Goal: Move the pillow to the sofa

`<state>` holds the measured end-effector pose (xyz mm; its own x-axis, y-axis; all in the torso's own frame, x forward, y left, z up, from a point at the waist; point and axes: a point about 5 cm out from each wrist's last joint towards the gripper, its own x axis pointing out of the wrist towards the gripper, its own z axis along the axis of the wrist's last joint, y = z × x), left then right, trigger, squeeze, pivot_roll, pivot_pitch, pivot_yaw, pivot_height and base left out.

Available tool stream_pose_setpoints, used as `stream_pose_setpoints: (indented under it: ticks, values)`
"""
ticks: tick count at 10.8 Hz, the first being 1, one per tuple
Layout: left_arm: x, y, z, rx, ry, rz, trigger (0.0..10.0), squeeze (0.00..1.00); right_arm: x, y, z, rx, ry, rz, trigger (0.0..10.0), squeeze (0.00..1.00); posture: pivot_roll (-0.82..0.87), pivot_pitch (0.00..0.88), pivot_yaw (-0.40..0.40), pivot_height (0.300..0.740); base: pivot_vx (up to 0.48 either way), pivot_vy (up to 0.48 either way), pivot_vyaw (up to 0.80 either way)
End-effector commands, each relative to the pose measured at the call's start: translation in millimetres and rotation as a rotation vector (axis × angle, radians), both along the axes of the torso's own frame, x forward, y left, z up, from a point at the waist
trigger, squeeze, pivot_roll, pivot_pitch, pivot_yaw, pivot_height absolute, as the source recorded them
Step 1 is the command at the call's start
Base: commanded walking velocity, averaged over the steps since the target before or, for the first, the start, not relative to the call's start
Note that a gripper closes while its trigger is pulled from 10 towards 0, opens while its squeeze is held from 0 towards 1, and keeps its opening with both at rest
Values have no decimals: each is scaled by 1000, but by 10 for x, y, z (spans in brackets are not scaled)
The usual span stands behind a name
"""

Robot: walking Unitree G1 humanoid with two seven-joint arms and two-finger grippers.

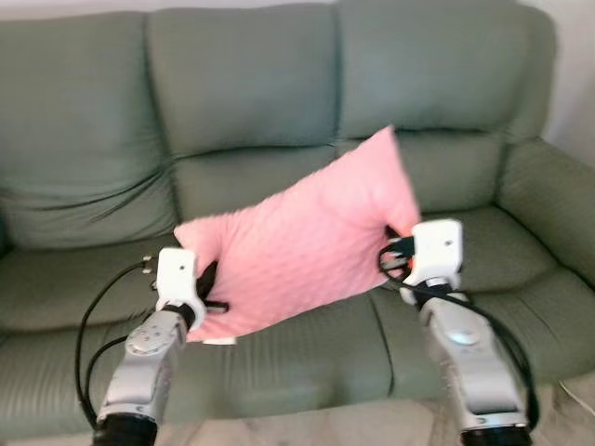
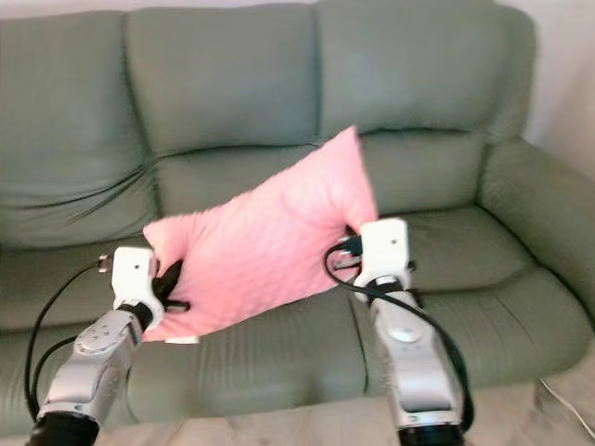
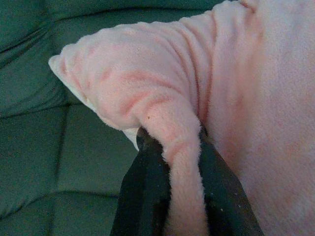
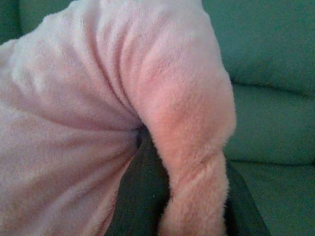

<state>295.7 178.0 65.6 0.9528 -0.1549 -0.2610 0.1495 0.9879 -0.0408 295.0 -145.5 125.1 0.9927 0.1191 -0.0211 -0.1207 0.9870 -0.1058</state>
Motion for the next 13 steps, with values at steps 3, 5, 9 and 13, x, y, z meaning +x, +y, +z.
stream_pose_setpoints:
  ticks: [3,5,9,13]
  values:
    - [51,106,-48,53,-2,-11,10000,0,-23,-35,-160,31,59,-58,10000,0,-184,86,49,740,0,0,0]
    - [125,-36,-64,48,-28,-71,10000,0,-182,-104,-330,16,120,-102,10000,0,-191,146,55,740,0,0,0]
    - [258,-264,56,23,-77,-140,10000,0,-382,-152,-375,5,133,-114,10000,0,-211,246,96,740,0,0,0]
    - [332,-286,93,25,-89,-130,10000,0,-389,-111,-339,25,126,-106,10000,0,-212,290,97,740,0,0,0]
